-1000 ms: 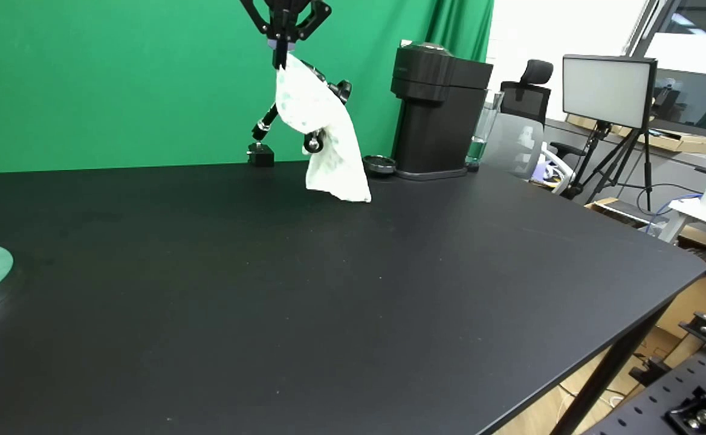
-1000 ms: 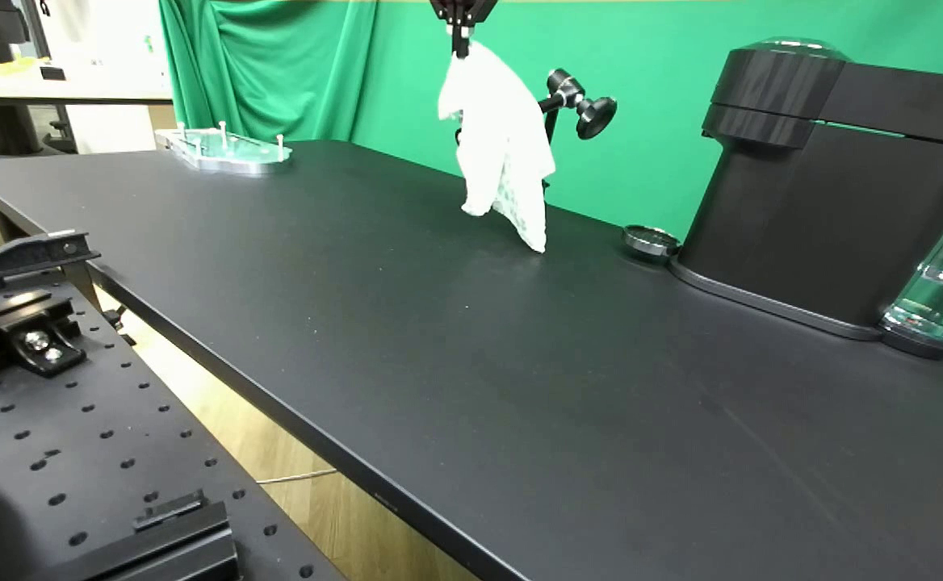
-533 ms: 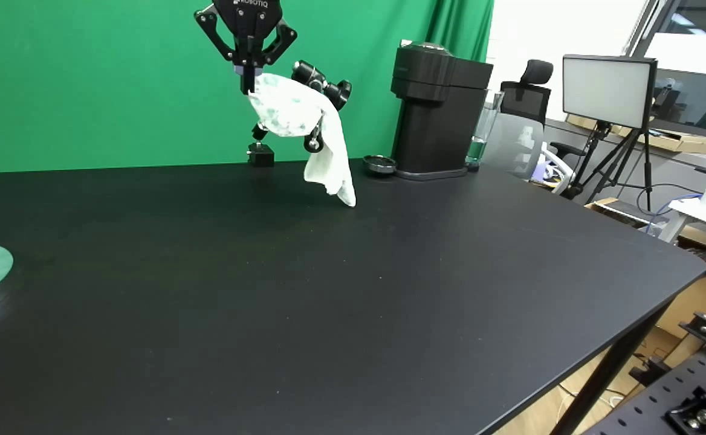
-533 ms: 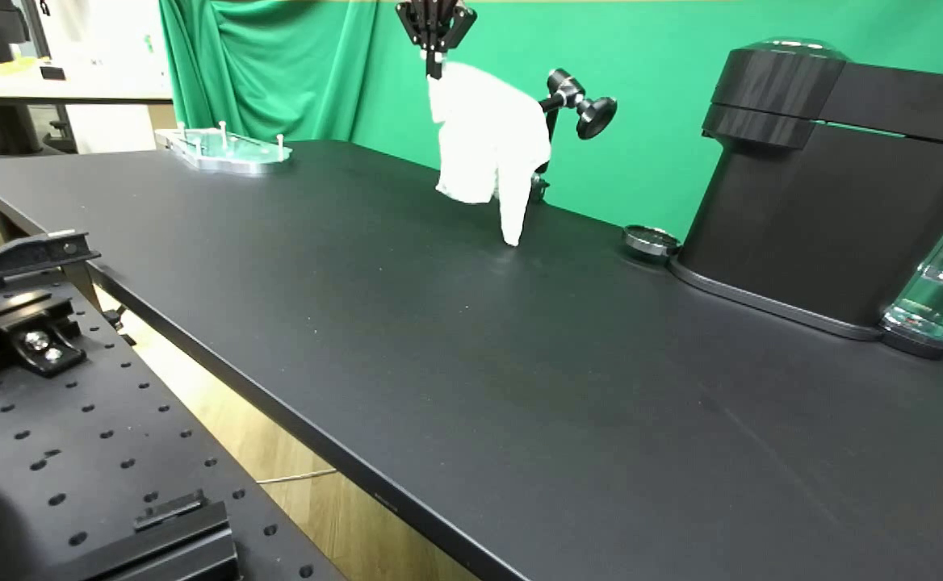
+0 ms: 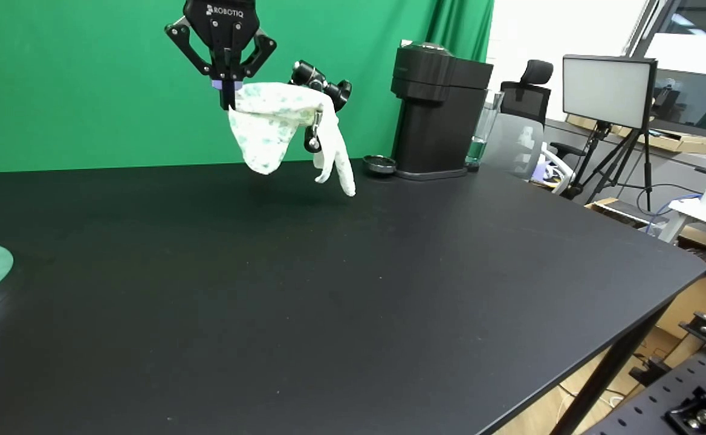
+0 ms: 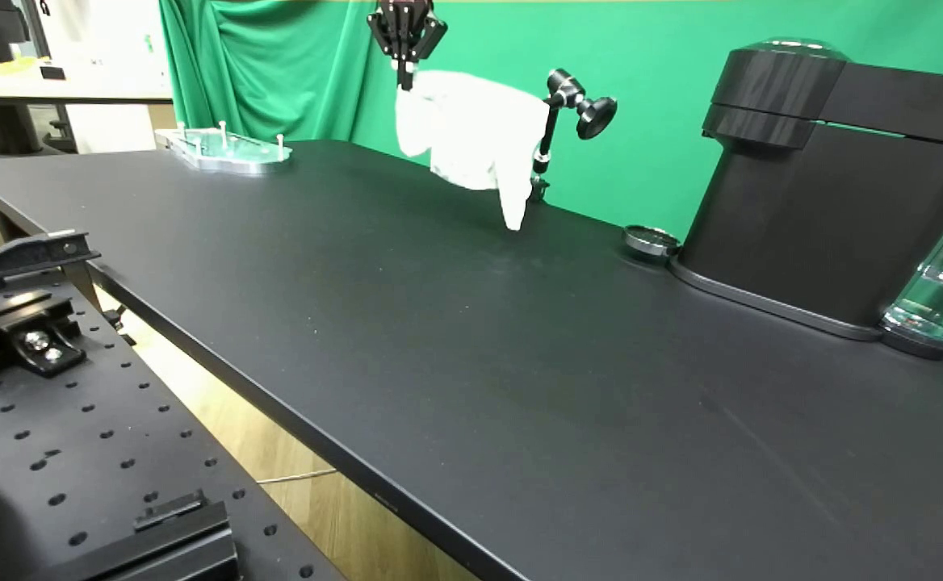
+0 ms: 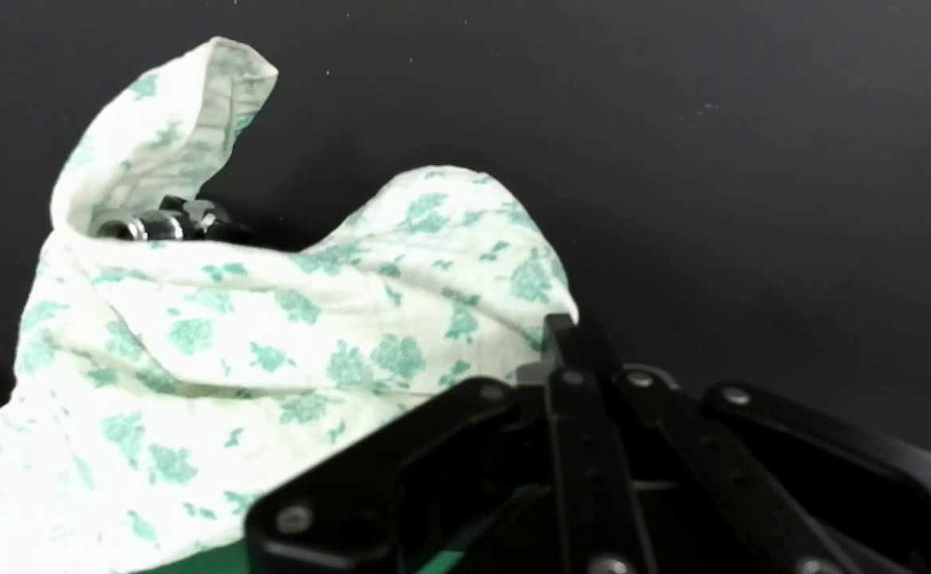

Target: Hang the cloth on the stand

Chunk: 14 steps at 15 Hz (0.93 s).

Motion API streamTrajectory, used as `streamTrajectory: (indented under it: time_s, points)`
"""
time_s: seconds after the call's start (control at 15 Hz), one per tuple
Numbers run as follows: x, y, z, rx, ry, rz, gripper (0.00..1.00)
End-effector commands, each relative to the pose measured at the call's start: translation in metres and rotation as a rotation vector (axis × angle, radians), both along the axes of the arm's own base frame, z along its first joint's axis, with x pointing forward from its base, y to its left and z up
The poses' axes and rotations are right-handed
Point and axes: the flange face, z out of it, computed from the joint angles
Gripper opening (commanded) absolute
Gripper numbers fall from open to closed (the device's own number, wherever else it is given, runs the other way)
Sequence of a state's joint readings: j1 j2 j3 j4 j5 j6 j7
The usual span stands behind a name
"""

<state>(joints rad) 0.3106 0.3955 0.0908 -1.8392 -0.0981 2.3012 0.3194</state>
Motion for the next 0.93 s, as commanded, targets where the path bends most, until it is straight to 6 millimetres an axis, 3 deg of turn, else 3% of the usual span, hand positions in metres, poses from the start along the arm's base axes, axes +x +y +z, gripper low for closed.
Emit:
streamTrajectory:
  time_s: [0.0, 0.4, 0.8, 0.87]
  points:
    - [0.007, 0.002, 0.002, -0.010, 0.018, -0.031, 0.00]
    - [0.007, -0.011, 0.004, -0.010, 0.027, -0.066, 0.00]
    - [-0.016, 0.022, 0.040, -0.018, 0.048, -0.102, 0.00]
    - [-0.019, 0.024, 0.042, -0.020, 0.058, -0.105, 0.26]
